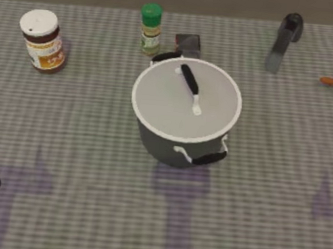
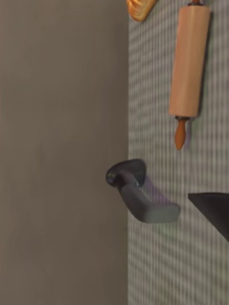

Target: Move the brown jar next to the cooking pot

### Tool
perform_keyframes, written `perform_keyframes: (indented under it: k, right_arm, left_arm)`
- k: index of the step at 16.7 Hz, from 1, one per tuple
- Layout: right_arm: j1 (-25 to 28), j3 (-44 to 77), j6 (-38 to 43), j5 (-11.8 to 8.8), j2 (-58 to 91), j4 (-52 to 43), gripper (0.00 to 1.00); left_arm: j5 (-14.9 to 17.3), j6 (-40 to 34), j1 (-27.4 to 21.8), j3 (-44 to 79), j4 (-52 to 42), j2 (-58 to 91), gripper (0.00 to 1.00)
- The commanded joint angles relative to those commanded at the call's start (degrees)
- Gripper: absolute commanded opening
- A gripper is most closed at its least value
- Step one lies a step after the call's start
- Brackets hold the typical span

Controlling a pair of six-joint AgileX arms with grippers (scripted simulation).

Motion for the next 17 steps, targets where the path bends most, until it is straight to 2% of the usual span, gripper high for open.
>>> perform_keyframes:
  k: [4,8,12,17]
  right_arm:
    - [0.0,0.0,0.0,0.0,0.0,0.0,1.00]
    - [0.0,0.0,0.0,0.0,0.0,0.0,1.00]
    - [0.0,0.0,0.0,0.0,0.0,0.0,1.00]
    - [0.0,0.0,0.0,0.0,0.0,0.0,1.00]
  left_arm:
    - [0.0,0.2,0.0,1.1,-0.7,1.3,1.00]
    - [0.4,1.4,-0.1,8.4,-5.0,10.0,1.00]
    - [1.2,3.4,-0.6,21.8,-12.3,24.9,1.00]
    - [2.6,6.5,-1.2,45.6,-23.2,48.4,1.00]
